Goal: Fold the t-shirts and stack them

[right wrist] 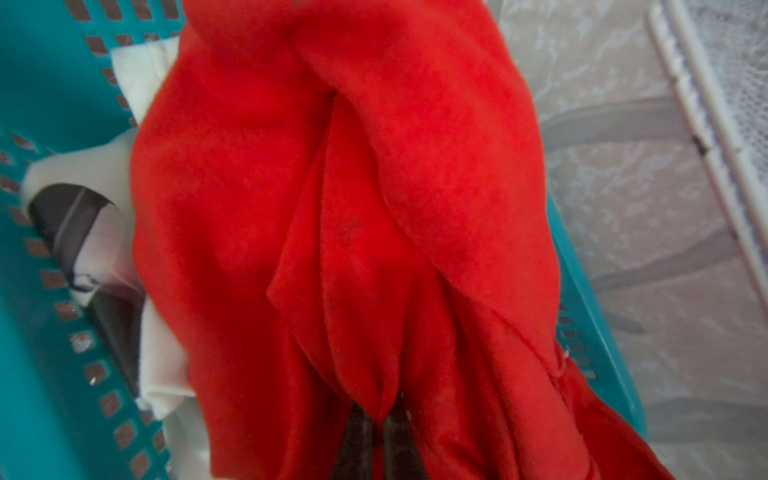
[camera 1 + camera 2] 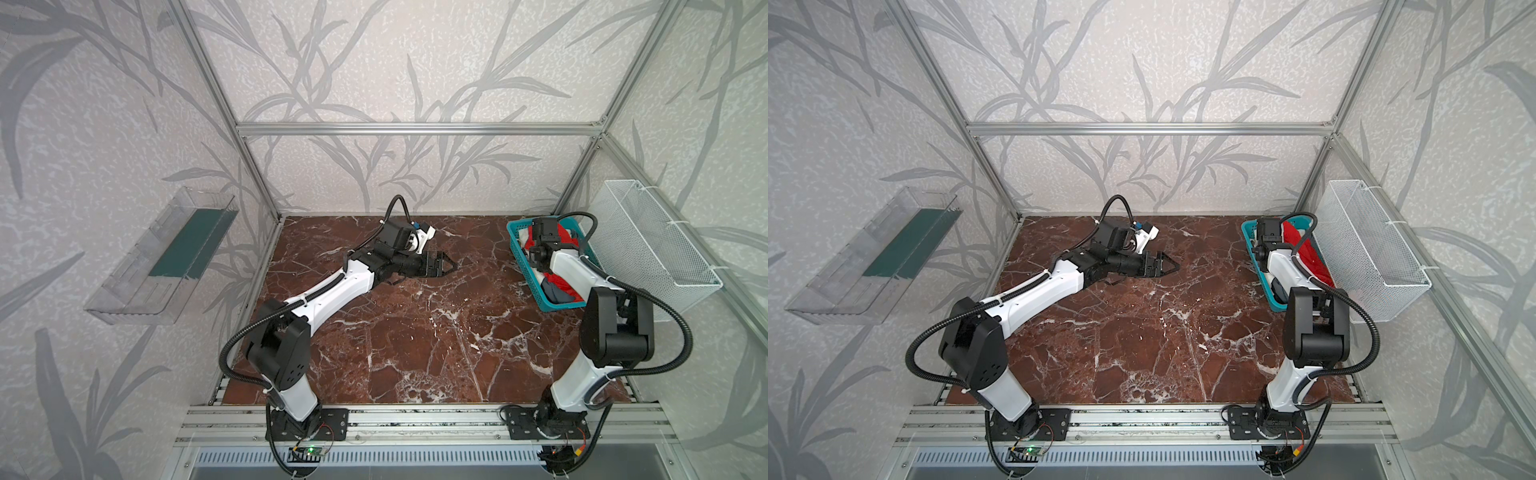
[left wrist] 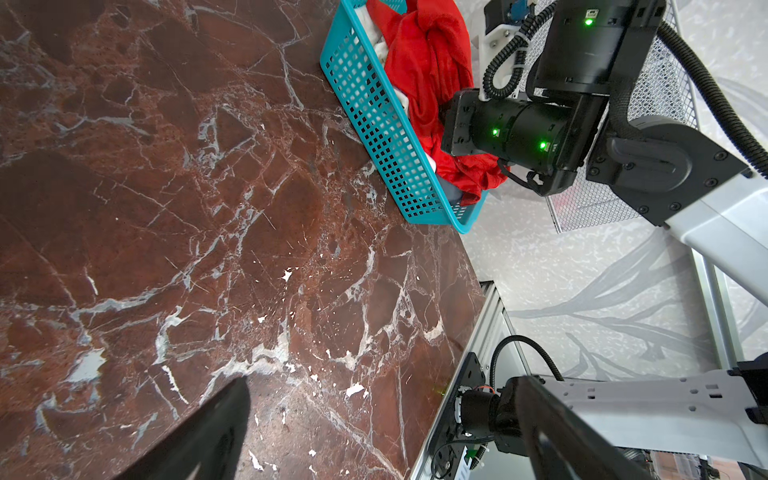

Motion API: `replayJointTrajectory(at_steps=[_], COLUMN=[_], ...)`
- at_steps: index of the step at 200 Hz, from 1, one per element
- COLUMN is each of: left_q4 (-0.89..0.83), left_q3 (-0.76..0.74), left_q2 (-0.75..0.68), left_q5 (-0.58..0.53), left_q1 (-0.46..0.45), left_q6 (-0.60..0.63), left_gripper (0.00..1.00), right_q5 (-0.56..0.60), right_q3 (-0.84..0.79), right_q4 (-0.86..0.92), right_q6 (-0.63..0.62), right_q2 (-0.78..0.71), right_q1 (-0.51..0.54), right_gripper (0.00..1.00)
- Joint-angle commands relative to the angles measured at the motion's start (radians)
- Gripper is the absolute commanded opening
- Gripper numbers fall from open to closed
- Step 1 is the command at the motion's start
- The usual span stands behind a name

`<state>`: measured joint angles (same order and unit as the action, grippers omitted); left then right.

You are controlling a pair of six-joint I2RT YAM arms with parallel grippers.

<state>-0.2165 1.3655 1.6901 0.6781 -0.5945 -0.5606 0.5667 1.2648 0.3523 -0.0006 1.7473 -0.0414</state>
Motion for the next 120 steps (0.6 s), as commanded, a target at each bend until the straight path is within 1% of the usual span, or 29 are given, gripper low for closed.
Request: replayJointTrajectory(at_steps=[1,17,36,48,55,69,74,77,81,85,100,114,120], left_q4=[0.005,0.009,0.0,-0.009,-0.018,-0.031,-0.039,-0.047,-0.054,-0.071,-0.156,-0.218,-0.234], left_q3=[-0.011,-0.014,-0.016,-0.014,-0.018,-0.032,-0.042,-0.046,-0.055,-0.063,-0.09,-0.13,-0.155], left_q2=[-0.042,-0.054,-0.078,-0.105,-0.127,-0.189,-0.216,-0.233,-0.257,-0.282,-0.378,-0.466,-0.502], left_q5=[-0.006,-0.002,-0.01,-0.023,-0.039,-0.081,-0.104,-0.12,-0.141,-0.17,-0.315,-0.42,-0.458], left_q1=[0.001,0.001,0.003,0.009,0.016,0.041,0.053,0.061,0.071,0.082,0.12,0.157,0.174], left_q6=[0.004,0.011,0.031,0.047,0.056,0.074,0.075,0.076,0.078,0.078,0.094,0.116,0.122], left_gripper=[0.99,0.99,0.99,0.99,0.99,0.99,0.99,0.99,0.99,0.99,0.99,0.99,0.99], right_q5=[0.052,0.098,0.1,0.09,0.074,-0.006,-0.028,-0.035,-0.052,-0.07,-0.209,-0.278,-0.312], right_q3=[0.013,0.023,0.088,0.156,0.199,0.285,0.317,0.328,0.354,0.369,0.434,0.452,0.453], right_q4=[-0.005,-0.059,-0.088,-0.095,-0.092,-0.081,-0.081,-0.082,-0.078,-0.074,-0.052,-0.06,-0.062], right_q6=[-0.01,-0.059,-0.12,-0.163,-0.185,-0.236,-0.252,-0.252,-0.253,-0.247,-0.209,-0.161,-0.109], right_q2=[-0.107,-0.19,-0.26,-0.284,-0.292,-0.305,-0.308,-0.309,-0.307,-0.306,-0.295,-0.277,-0.264], right_q1=[0.028,0.076,0.15,0.222,0.268,0.4,0.466,0.48,0.55,0.582,0.725,0.799,0.823], right_gripper=[0.0,0.0,0.0,0.0,0.0,0.0,0.0,0.0,0.0,0.0,0.0,0.0,0.0])
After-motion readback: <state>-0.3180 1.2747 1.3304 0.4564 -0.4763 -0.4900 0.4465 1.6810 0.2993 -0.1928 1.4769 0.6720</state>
